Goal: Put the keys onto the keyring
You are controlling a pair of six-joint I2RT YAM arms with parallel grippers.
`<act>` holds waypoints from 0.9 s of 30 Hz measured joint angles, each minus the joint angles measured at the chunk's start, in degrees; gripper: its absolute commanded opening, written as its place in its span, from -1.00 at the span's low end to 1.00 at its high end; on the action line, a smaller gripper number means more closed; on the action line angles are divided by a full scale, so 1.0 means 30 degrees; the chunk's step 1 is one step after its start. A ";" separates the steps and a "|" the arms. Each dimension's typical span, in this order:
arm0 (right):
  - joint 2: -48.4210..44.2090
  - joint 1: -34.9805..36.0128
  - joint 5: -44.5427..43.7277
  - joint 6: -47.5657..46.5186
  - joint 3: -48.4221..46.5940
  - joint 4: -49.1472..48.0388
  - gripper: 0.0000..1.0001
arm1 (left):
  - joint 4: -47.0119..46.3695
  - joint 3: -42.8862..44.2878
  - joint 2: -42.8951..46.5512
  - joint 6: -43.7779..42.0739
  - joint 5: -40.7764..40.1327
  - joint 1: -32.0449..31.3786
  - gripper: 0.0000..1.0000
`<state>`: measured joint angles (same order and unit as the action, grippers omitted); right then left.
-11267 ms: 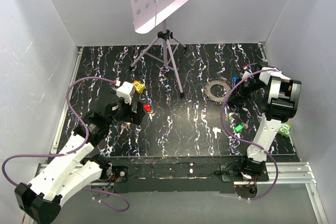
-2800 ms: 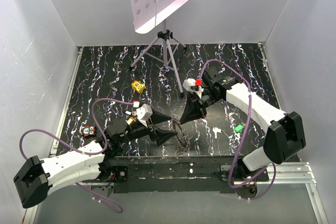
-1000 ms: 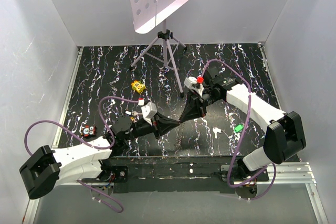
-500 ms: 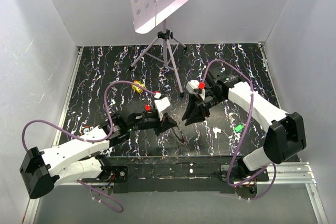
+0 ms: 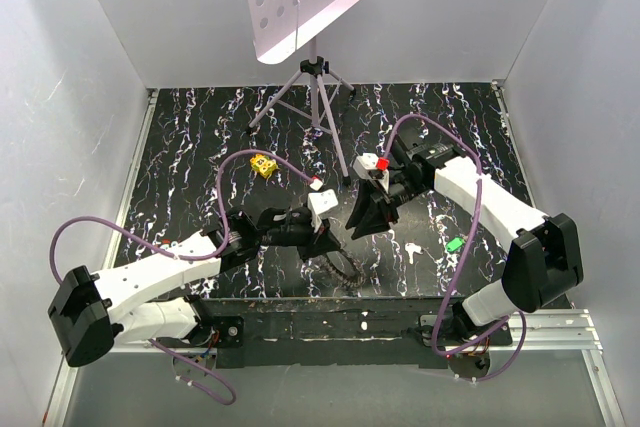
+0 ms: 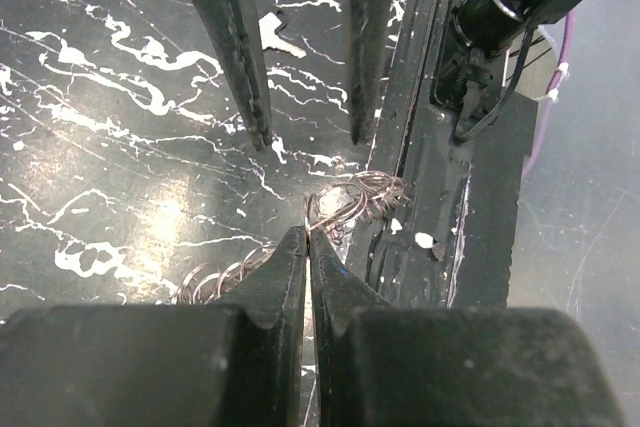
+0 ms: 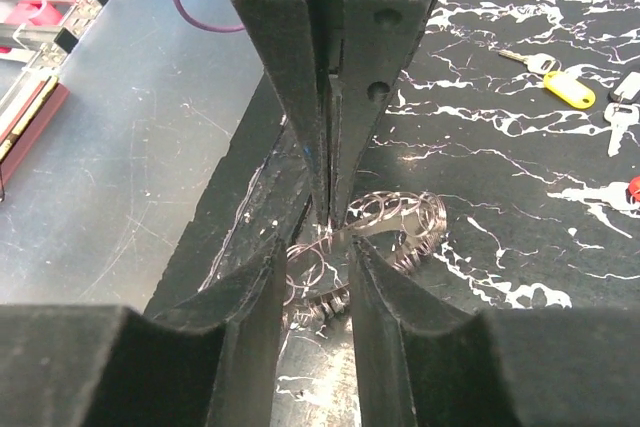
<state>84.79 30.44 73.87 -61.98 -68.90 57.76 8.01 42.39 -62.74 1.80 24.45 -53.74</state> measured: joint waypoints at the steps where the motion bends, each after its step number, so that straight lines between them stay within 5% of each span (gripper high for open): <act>1: 0.0000 0.0022 -0.0007 0.0066 0.0044 -0.0066 -0.31 | -0.0146 0.0000 -0.0029 0.0095 0.0073 0.0000 -1.00; 27: 0.0291 0.1027 -0.1435 -0.0291 0.0124 -0.0219 -0.61 | -0.3147 -0.1005 0.0831 0.2055 -0.0386 0.0000 -1.00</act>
<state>85.67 33.52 69.56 -62.85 -68.53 57.10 -1.43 39.38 -60.25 7.97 23.29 -53.74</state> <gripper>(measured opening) 0.244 0.014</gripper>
